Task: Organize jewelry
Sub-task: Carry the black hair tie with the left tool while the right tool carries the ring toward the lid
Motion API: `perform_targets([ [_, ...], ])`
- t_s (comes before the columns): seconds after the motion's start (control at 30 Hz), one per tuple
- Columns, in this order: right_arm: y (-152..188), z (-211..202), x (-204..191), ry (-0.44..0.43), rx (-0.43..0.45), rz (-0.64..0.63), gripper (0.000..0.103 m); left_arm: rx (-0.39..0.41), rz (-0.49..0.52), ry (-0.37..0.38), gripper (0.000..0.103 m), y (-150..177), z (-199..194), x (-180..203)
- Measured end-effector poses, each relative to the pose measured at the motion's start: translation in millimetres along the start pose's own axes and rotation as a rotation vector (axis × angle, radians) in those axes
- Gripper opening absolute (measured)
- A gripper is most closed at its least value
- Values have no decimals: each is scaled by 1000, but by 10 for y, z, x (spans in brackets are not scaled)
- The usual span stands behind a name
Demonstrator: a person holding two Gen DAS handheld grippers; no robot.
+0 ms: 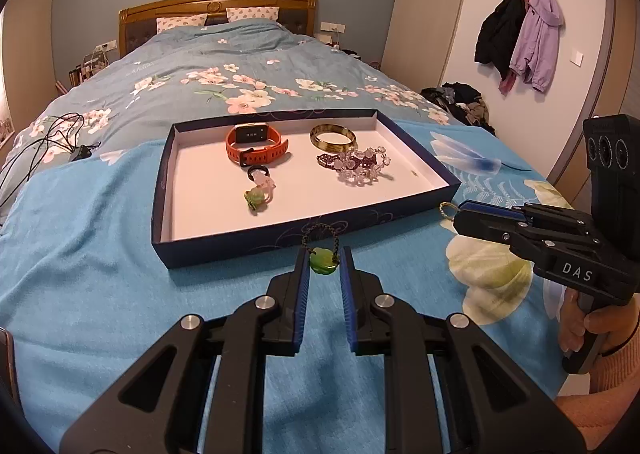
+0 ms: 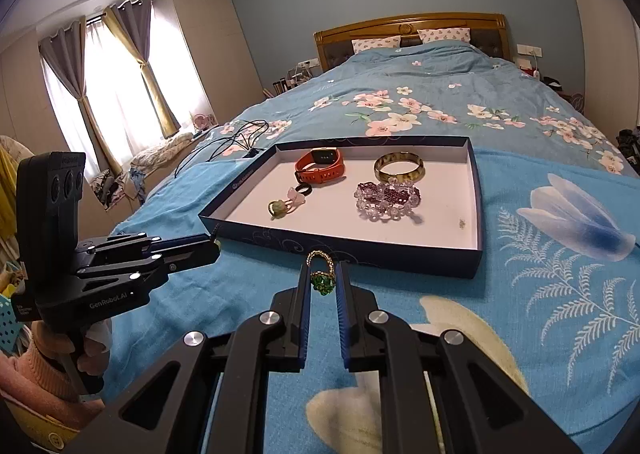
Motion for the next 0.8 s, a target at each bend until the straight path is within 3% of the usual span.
perform_targets([
  [0.8, -188, 73, 70, 12, 26, 7, 11, 25, 18, -23, 16, -143, -35, -14],
])
Point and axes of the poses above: each gripper's, at about its wrist camera, not at the fingertips, and z roughly the way its jaws point, x to its right, y to its underside, the point moved 2 cm from there along z, roughly the way its jaws point, and after that the axes turned 5 degrees about -x, right-handed, at the moved point
